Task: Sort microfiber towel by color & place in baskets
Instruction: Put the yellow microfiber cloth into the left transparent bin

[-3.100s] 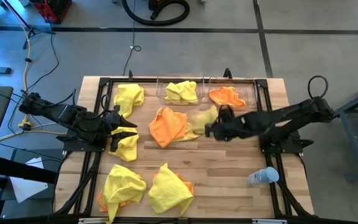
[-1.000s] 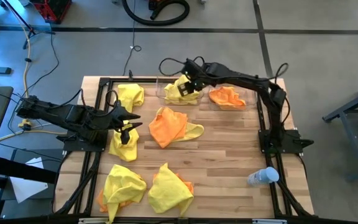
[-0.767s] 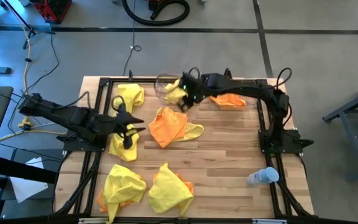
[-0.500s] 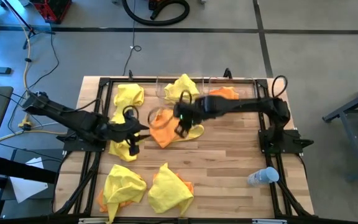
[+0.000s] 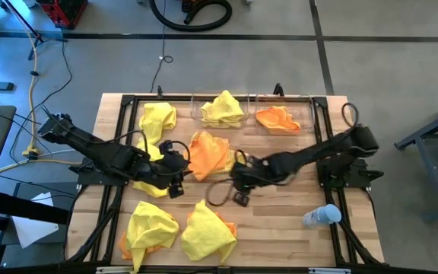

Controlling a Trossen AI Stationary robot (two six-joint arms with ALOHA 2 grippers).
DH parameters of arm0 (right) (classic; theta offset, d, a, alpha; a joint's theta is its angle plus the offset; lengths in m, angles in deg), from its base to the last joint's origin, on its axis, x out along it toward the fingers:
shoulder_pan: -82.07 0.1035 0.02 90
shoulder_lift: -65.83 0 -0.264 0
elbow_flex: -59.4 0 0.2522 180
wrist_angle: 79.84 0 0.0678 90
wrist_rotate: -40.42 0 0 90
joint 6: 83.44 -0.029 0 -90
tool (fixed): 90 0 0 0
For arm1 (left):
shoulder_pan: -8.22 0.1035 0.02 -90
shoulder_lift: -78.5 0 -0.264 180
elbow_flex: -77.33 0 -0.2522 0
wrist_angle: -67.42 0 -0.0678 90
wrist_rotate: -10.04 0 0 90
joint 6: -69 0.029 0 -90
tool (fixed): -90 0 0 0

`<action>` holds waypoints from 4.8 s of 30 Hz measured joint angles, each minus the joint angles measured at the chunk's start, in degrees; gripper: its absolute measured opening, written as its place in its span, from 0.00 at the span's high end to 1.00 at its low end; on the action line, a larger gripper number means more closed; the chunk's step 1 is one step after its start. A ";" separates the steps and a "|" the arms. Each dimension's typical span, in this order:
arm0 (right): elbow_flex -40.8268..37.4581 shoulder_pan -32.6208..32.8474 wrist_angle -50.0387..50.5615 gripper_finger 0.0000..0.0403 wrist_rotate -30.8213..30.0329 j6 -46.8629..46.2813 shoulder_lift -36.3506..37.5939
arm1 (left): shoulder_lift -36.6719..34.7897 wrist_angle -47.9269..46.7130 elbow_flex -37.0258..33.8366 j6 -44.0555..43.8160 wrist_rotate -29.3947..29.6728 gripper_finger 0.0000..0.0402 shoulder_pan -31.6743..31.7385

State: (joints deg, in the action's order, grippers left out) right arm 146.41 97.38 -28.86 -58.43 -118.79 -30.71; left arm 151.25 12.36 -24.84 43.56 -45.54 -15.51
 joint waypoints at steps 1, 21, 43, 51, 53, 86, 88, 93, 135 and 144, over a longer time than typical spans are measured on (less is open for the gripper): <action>-3.49 0.69 -1.34 0.80 0.13 -0.99 2.65 | 0.76 -0.01 0.43 -0.24 0.14 0.67 0.26; -37.79 6.51 4.89 0.87 -4.39 -6.66 56.46 | 13.29 -32.98 14.47 -45.92 -10.34 0.67 17.11; -39.37 6.49 14.37 0.87 -5.09 -7.71 61.69 | 12.78 -18.74 -17.09 -65.06 -30.29 0.67 18.28; -39.37 6.49 14.35 0.87 -5.11 -7.08 61.67 | 12.16 -3.92 -26.88 -70.31 -33.12 0.68 17.99; -39.37 6.49 14.30 0.87 -5.11 -6.70 61.69 | 12.24 -4.94 -26.58 -72.22 -33.16 0.72 17.99; -39.37 6.47 11.10 0.87 -18.16 -6.20 61.67 | 10.90 -18.84 32.58 -20.72 -2.33 1.00 30.89; -39.37 6.47 10.98 0.87 -19.43 -6.21 61.67 | 12.16 -15.42 33.60 -13.98 -4.06 1.00 34.60; -39.35 6.47 10.90 0.87 -23.24 -6.31 61.67 | 15.86 -12.13 34.02 -0.87 -13.49 1.00 44.06; -39.35 6.45 8.59 0.87 -42.18 -21.81 61.62 | 49.37 -11.18 34.04 40.62 -31.20 0.97 59.50; -39.35 6.45 8.58 0.87 -42.18 -21.83 61.62 | 48.81 -12.90 34.10 38.18 -31.40 0.75 59.61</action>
State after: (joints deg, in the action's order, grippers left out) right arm 107.05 103.83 -20.27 -100.61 -140.63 30.92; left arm 200.06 -0.54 9.26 81.74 -76.94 44.10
